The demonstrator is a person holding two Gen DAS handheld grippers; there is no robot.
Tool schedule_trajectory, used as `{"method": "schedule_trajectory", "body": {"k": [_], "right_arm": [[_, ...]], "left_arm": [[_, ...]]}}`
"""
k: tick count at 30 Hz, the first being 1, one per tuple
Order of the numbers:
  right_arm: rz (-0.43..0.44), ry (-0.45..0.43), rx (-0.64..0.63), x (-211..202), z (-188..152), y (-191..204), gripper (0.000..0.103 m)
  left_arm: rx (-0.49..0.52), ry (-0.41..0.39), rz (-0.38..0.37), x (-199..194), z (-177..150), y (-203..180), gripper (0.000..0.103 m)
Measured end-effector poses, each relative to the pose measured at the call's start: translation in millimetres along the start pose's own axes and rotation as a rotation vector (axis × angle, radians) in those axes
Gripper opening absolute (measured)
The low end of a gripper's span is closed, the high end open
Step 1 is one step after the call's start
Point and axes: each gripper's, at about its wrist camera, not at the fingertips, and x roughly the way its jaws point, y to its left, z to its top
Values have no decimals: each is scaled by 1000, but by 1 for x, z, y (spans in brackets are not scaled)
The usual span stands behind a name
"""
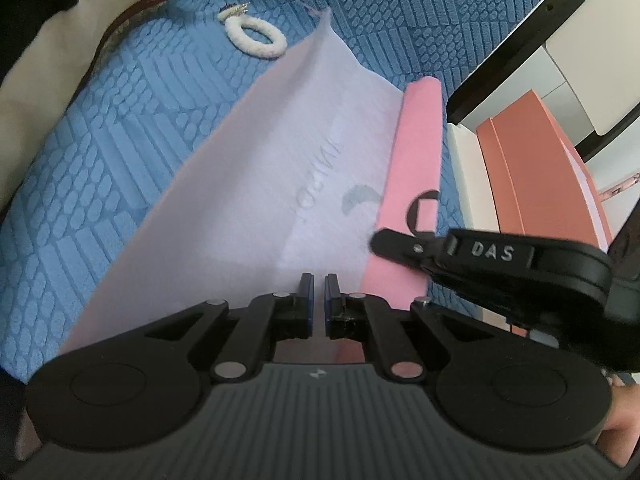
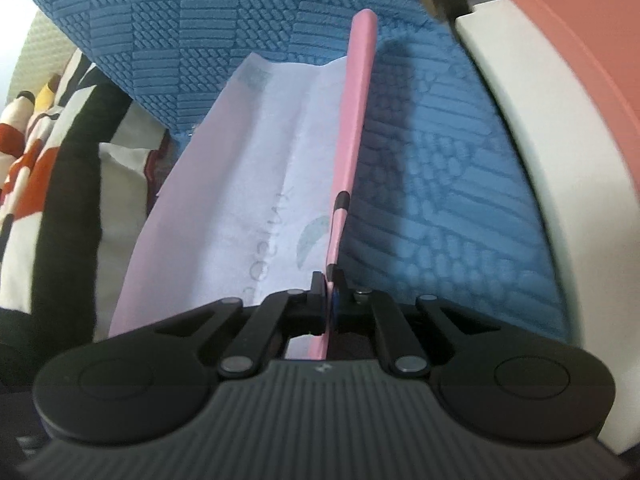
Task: Organize objects
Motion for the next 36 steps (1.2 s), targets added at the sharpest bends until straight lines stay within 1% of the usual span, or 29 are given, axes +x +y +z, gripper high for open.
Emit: {"method": "schedule_trajectory", "body": {"k": [3,5,9,13,15,18,20,24,26,29,31,33,36], "right_arm": [[-24,-12,-9,-5,4,-3,6],[-12,-16,6,-8,6,-6,6],[4,-9,24,-6,9,-8,6],[25,13,50,-1,8,-9,6],[37,19,73,0,8,-11,6],[57,19,109,-1,8,-14,6],[67,18,120,-2,8,-16,6],[83,21,133,-3,9,-18,6],[89,20,140,-4,9,-20,6],[91,17,143,-6,11,-21,6],[74,19,143,-6,12,-23,6],[56,26,148,-6,12,-26,6],[47,33,163,-5,12,-30,6]], "left_arm": [[18,-14,2,-3,0,-4,6],[30,-23,-3,-5,1,-8,6],[30,-33,-63,-8,3,-14,6],[76,-51,-95,-12,2,-24,7],[79,-43,-124,-12,1,-27,16],[92,-45,-137,-11,-2,-32,22],[98,-45,-144,-11,-4,-35,23],[79,-44,-207,-11,-7,-35,24],[95,-45,-225,-11,-9,-39,24],[139,-34,-206,-7,-13,-46,24],[163,-8,-191,-1,-16,-48,24],[184,35,-181,6,-20,-51,24],[225,48,-159,12,-27,-57,24]]}}
